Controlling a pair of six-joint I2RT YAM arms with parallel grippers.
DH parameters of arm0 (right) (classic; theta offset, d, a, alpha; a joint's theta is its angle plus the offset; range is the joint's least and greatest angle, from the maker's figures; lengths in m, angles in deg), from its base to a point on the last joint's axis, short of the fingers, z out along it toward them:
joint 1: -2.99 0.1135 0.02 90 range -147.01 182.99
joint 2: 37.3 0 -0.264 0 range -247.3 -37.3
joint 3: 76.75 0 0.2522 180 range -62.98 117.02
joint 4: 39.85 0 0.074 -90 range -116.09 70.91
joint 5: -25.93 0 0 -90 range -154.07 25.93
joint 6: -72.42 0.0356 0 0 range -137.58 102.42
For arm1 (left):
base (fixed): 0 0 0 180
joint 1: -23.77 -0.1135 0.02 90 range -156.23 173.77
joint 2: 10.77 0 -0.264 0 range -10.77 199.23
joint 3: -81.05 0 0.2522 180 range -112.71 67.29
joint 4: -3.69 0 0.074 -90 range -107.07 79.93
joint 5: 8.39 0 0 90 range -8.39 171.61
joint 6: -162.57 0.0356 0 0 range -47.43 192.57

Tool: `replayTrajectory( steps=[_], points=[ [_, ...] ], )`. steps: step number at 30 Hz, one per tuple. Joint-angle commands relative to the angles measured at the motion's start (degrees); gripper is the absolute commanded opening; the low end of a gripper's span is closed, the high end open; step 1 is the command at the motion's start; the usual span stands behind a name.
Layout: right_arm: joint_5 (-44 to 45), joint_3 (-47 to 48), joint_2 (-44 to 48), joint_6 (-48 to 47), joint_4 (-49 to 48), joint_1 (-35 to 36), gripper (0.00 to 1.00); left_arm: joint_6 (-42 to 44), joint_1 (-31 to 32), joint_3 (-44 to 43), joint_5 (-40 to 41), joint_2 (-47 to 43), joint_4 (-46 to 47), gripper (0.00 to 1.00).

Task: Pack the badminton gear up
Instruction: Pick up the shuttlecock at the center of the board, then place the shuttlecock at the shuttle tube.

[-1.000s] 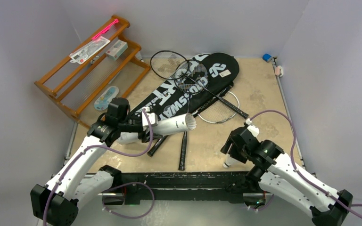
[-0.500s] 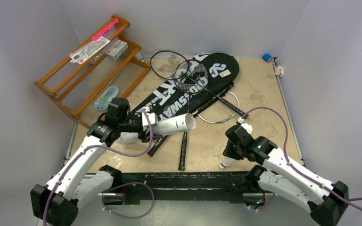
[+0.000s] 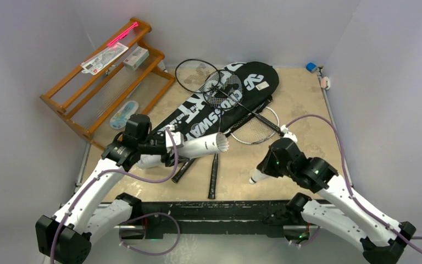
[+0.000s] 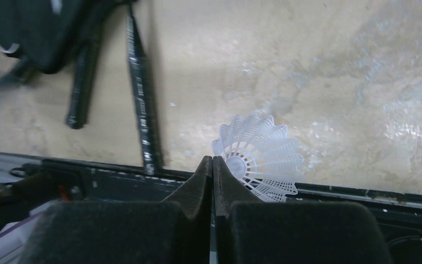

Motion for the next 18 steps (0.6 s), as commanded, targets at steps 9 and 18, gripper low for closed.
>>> replayTrajectory(
  steps=[9,18],
  points=[
    [-5.9,13.0,5.0,-19.3,-25.7,0.0,0.00,0.2,0.1,-2.1,-3.3,-0.3,2.1,0.35],
    [-22.1,13.1,2.1,-28.9,-43.7,0.0,0.00,-0.3,0.1,-2.0,-3.5,-0.4,2.5,0.35]
  ],
)
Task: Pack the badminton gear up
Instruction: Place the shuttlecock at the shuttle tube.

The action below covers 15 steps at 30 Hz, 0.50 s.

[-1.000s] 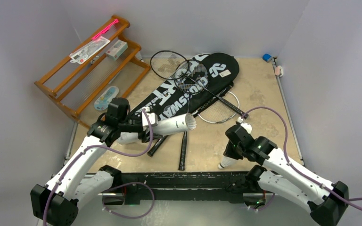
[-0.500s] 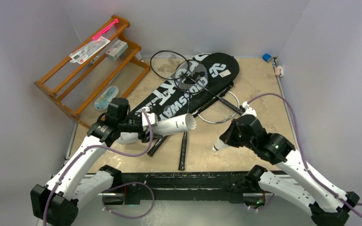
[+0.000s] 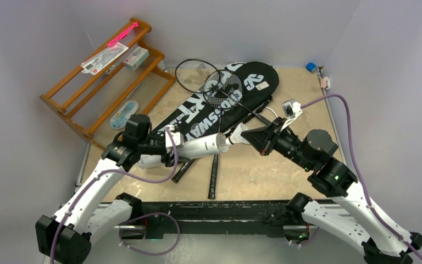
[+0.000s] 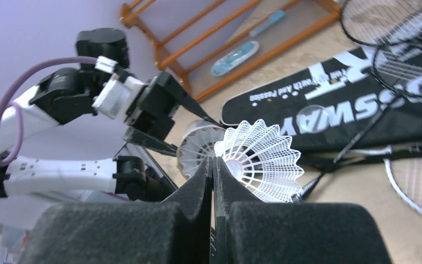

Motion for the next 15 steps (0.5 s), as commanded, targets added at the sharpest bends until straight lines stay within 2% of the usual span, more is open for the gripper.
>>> replayTrajectory(
  steps=[1,9,15],
  points=[
    [-8.2,1.3,-2.0,-5.8,-11.6,0.1,0.00,-0.3,0.1,-2.0,-2.5,-0.3,2.5,0.35],
    [-12.4,-1.0,-4.4,-5.1,-17.1,0.1,0.00,-0.6,0.1,-2.3,-3.0,-0.3,2.7,0.35],
    [-11.9,-4.0,-4.6,-5.0,-18.9,0.1,0.00,-0.7,0.1,-2.2,-3.5,-0.4,2.7,0.35]
  ],
)
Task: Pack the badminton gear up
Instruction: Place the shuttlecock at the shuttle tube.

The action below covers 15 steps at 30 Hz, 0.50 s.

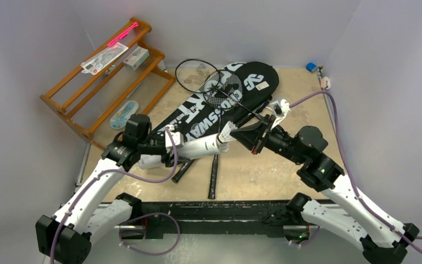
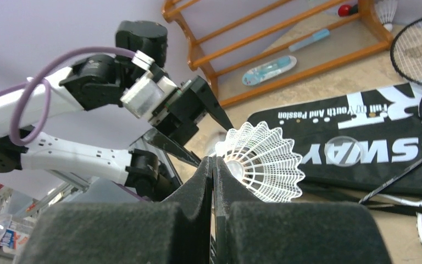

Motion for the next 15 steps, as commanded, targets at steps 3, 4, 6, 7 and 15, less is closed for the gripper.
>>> replayTrajectory(
  steps=[3,4,6,7,15],
  points=[
    [-0.9,-2.2,0.0,-1.4,-3.1,0.0,0.00,-0.1,0.1,-2.2,-2.9,-0.5,2.6,0.35],
    [-0.9,-2.6,0.1,-1.5,-3.1,0.1,0.00,-0.2,0.1,-2.2,-2.9,-0.5,2.7,0.35],
    [-1.5,-3.2,0.2,-1.3,-3.1,0.1,0.00,-0.1,0.1,-2.3,-2.9,-0.5,2.7,0.35],
    [-2.3,-3.6,-0.1,-1.0,-3.3,0.1,0.00,-0.1,0.0,-2.3,-2.9,-0.5,2.7,0.35],
    [-11.1,-9.1,-3.2,3.6,-10.6,0.1,0.00,-0.1,0.1,-2.2,-2.8,-0.4,2.7,0.35]
  ],
)
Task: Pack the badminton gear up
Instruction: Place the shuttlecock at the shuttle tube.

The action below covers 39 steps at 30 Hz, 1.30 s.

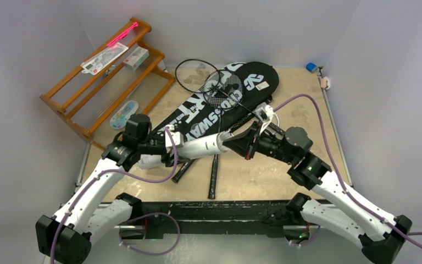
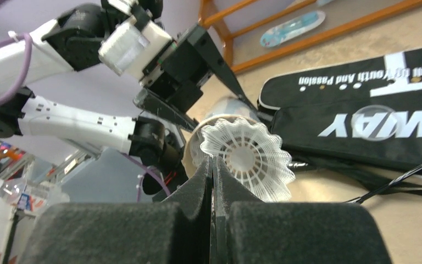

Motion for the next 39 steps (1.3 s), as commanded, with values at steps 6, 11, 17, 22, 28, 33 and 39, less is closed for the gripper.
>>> replayTrajectory(
  steps=[6,11,17,22,28,33,39],
  points=[
    [-4.4,-1.6,-1.1,1.4,-3.1,0.1,0.24,-0.1,0.0,-2.2,-2.7,-0.3,2.2,0.35],
    [-0.6,-0.3,2.3,-0.8,0.8,0.1,0.46,0.0,0.1,-2.2,-2.7,-0.3,2.1,0.35],
    [4.1,2.5,4.4,-2.1,6.4,0.1,0.30,0.0,0.0,-2.3,-2.7,-0.2,2.1,0.35],
    [4.8,5.4,2.1,-2.3,10.1,0.1,0.00,0.0,0.0,-2.3,-2.8,-0.2,2.1,0.35],
    [4.5,3.8,0.7,-1.5,8.7,0.0,0.00,0.2,0.1,-2.3,-2.8,-0.2,2.1,0.35],
    [0.8,-2.5,0.0,1.9,0.1,0.1,0.00,0.3,0.1,-2.3,-3.5,-0.3,2.1,0.35],
    [-4.2,-8.9,-2.5,5.2,-16.0,0.0,0.00,1.1,0.0,-2.4,-7.4,-0.7,2.1,0.35]
  ],
)
